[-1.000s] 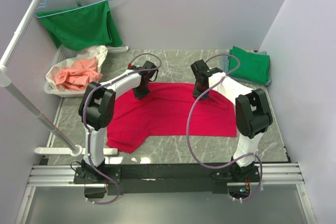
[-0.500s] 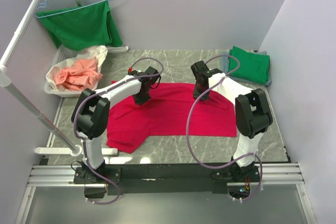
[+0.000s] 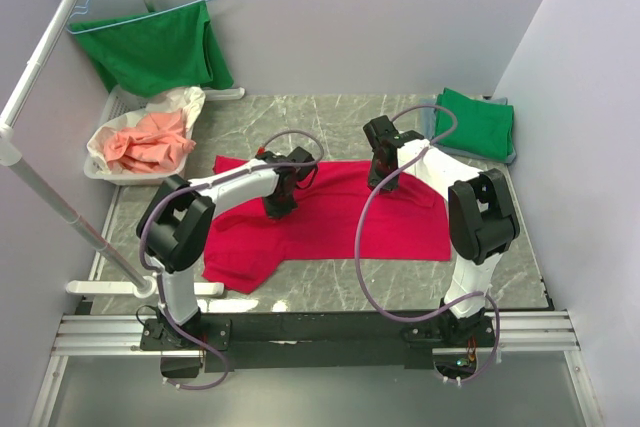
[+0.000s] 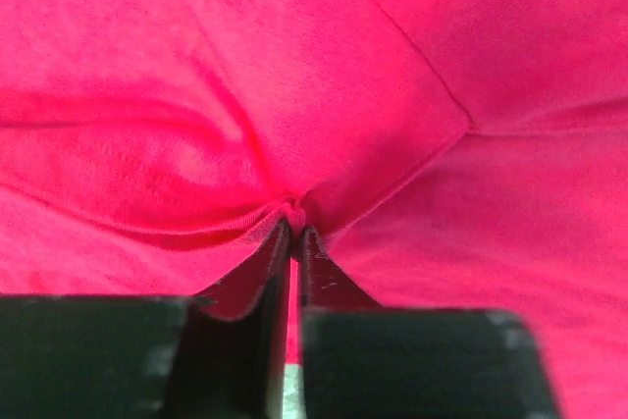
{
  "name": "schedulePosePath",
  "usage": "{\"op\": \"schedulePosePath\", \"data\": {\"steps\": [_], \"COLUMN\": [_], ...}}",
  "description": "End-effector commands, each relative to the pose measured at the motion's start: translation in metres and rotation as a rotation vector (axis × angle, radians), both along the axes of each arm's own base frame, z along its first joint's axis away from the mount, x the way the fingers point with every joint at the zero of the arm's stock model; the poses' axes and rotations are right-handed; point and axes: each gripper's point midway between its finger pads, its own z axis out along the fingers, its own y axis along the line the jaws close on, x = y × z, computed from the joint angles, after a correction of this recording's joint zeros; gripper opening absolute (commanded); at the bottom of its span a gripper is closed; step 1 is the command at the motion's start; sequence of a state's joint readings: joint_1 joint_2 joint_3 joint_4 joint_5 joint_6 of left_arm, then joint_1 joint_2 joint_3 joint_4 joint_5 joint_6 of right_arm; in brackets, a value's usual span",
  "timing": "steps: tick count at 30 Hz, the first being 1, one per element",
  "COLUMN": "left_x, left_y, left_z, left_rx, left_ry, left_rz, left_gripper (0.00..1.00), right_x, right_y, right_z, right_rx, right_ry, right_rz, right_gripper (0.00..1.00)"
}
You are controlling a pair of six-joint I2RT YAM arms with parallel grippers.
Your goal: Fold and stack the t-shirts
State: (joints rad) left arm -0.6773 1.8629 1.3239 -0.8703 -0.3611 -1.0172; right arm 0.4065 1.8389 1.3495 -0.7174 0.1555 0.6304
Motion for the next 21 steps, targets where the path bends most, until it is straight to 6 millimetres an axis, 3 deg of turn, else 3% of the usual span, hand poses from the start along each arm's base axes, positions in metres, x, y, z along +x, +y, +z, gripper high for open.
{"op": "schedulePosePath", "data": {"steps": [1, 6, 9, 14, 17, 20, 21], "left_x": [-0.009, -0.014, -0.015, 0.007, 0.029, 0.048, 0.057], "left_y": [-0.01, 0.01, 0.02, 0.029, 0.039, 0.057, 0.059], "left_z": [0.007, 0.021, 0.042, 0.081, 0.078, 0.056, 0.051], "left_rx": [-0.034, 0.042, 0.056, 0.046, 0.045, 0.051, 0.035], "left_ry": [-0.01, -0.051, -0.105, -0.229, -0.229, -0.175, -0.182], "left_rz": [-0.003, 0.035, 0.057, 0.084, 0.108, 0.143, 0.154], "left_gripper": [0.18, 0.24, 0.28, 0.37, 0.38, 0.37, 0.36], "right_x": [0.005, 0.006, 0.006, 0.008, 0.013, 0.018, 0.021], "right_y": [0.004, 0.005, 0.006, 0.003, 0.0, -0.011, -0.019], "right_z": [0.02, 0.019, 0.016, 0.018, 0.02, 0.019, 0.019], "right_rx": [0.019, 0.025, 0.022, 0.009, 0.001, -0.03, -0.036], "right_ry": [-0.066, -0.062, -0.056, -0.061, -0.068, -0.06, -0.059], "right_rz": [0.006, 0.01, 0.013, 0.014, 0.012, -0.009, -0.024], "right_gripper": [0.28, 0.28, 0.28, 0.29, 0.31, 0.33, 0.38]}}
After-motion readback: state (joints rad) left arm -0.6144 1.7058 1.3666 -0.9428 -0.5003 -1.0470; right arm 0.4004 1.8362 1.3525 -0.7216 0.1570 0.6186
